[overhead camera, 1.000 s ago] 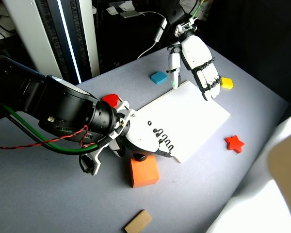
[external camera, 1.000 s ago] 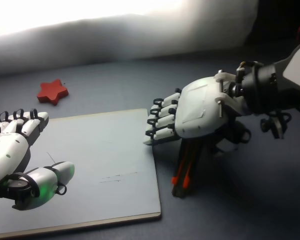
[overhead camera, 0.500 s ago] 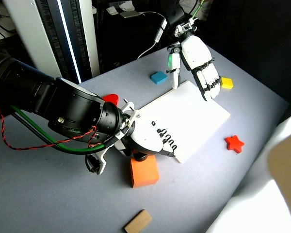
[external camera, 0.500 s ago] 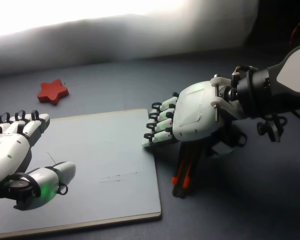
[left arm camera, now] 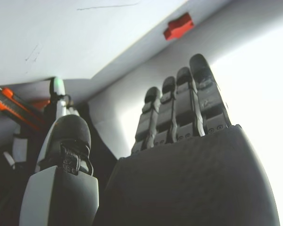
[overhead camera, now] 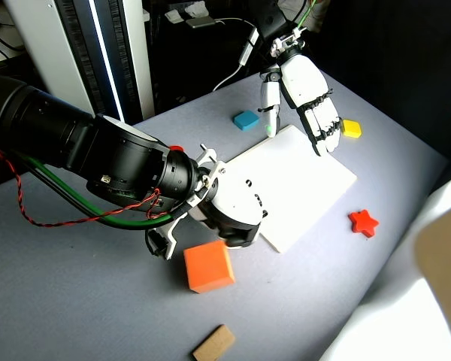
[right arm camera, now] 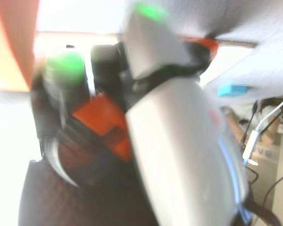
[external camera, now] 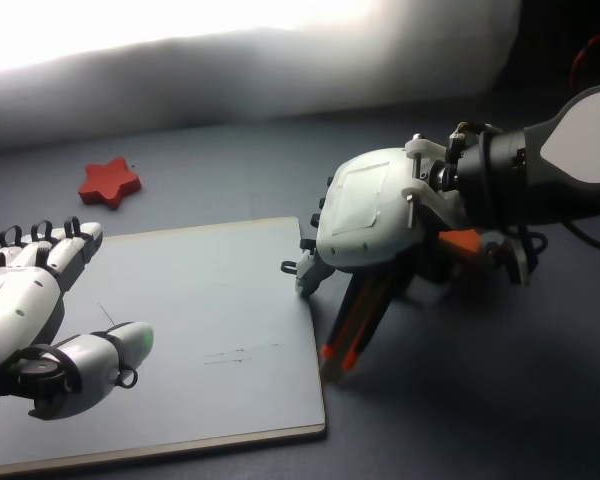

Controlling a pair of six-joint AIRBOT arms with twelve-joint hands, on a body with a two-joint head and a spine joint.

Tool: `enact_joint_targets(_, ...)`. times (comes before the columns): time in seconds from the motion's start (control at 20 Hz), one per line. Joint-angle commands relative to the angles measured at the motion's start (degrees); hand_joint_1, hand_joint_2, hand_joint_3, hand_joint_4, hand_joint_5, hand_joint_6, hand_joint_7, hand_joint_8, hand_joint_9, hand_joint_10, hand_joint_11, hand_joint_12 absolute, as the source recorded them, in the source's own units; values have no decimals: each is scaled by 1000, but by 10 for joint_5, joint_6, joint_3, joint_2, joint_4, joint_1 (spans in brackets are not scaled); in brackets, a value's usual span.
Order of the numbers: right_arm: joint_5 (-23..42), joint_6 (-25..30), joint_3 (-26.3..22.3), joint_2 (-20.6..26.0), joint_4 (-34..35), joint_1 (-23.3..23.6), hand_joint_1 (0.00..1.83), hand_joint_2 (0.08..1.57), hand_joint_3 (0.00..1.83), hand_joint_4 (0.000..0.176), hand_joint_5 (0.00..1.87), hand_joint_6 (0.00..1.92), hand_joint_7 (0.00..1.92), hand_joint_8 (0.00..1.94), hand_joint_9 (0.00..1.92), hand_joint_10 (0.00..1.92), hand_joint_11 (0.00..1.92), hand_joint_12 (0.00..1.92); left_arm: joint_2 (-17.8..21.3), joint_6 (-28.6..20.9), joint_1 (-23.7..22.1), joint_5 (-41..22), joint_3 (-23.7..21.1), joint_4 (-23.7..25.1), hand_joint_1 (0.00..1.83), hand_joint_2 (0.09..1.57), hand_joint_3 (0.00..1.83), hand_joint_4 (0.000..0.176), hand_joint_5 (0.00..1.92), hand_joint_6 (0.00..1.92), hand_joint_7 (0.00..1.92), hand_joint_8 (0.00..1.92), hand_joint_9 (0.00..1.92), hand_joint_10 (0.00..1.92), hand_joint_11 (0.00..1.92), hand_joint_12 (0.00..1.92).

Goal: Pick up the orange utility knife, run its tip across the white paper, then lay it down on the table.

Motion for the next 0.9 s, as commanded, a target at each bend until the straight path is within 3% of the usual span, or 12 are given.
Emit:
enact_joint_targets(0.0,0,-6,2,10,-21,-3,1595,874,701,168,1498,1921,1666,1941,1757,1921,1816,1921,1,-1,-4,-47,3,32,161,1343,1,31,0,0,43,0,70,4,0,525)
enact_joint_targets(0.1,-5,-6,-2,14,-21,1,1605,959,554,176,1503,1921,1664,1941,1773,1921,1831,1921,1,-1,-4,-48,3,32,165,1337,0,31,0,0,49,2,82,7,0,544)
enact_joint_targets(0.15,-7,-6,-7,16,-21,4,1601,968,545,176,1504,1921,1643,1941,1742,1921,1801,1921,1,-1,-4,-48,3,32,135,1343,1,36,0,0,27,1,61,5,0,483)
enact_joint_targets(0.4,-12,18,-29,30,-20,20,1606,964,552,176,1473,1921,1636,1941,1715,1921,1764,1921,0,-1,-3,-48,3,32,156,1339,0,31,3,1,47,5,71,7,0,504)
enact_joint_targets(0.55,51,-11,-23,39,48,46,1588,964,573,176,1438,1921,1613,1941,1689,1921,1741,1921,0,-1,-3,-48,3,32,167,1335,0,23,0,0,38,2,66,5,0,517)
enact_joint_targets(0.6,65,-69,-15,39,115,51,1585,958,572,176,1429,1921,1605,1941,1680,1921,1735,1921,0,-1,-3,-48,4,32,160,1336,0,24,0,0,30,0,61,2,0,529)
enact_joint_targets(0.65,89,-166,-2,37,221,53,1585,954,576,176,1410,1921,1596,1941,1672,1921,1726,1921,-1,-1,-3,-48,5,32,136,1341,1,24,0,0,19,1,46,4,0,474)
enact_joint_targets(0.75,110,-329,14,31,350,54,1586,945,575,176,1402,1921,1584,1941,1666,1921,1725,1921,-1,-2,-3,-48,7,32,121,1344,2,26,0,0,11,3,39,3,0,430)
enact_joint_targets(0.85,124,-494,22,24,499,46,1571,952,589,176,1393,1921,1585,1941,1660,1921,1718,1921,-1,-3,-3,-48,8,32,173,1339,0,25,0,0,39,6,74,11,0,530)
